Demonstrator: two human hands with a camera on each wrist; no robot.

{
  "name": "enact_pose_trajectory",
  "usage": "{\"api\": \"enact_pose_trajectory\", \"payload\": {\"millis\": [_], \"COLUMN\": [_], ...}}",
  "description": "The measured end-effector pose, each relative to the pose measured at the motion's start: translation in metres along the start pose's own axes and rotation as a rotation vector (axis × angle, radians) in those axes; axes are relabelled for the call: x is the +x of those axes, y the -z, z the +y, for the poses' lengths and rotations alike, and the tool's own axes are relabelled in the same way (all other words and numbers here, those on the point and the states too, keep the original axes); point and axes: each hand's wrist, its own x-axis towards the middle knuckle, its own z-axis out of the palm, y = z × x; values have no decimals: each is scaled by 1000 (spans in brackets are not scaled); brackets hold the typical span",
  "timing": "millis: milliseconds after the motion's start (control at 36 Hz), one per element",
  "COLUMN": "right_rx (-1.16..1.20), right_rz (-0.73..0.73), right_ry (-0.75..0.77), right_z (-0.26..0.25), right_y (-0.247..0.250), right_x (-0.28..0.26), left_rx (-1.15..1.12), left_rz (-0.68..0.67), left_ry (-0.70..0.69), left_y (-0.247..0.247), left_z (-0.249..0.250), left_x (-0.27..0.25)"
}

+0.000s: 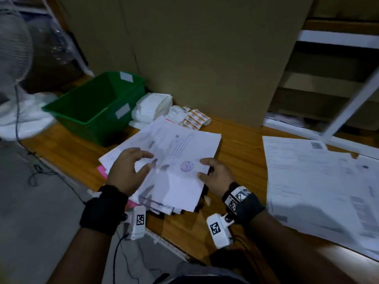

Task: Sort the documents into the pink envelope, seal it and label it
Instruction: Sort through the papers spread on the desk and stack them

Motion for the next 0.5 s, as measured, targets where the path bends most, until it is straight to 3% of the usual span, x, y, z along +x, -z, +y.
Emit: {"api": "enact_pose_trajectory", "payload": {"millis": [194,389,500], "right_rx": [-120,-350,-332], "right_rz": [89,388,619], "right_ry": [3,-49,-184], "right_z": [8,35,60], "right_y": [23,106,155], "right_x": [-23,-69,-104], "left_rx": [-41,-131,-274], "left_rz": [-143,-397,-615], "left_ry": [-146,-260,-198], "left_y": [-41,-108,-145], "left_z": [37,111,148], "left_x": [9,17,15]}}
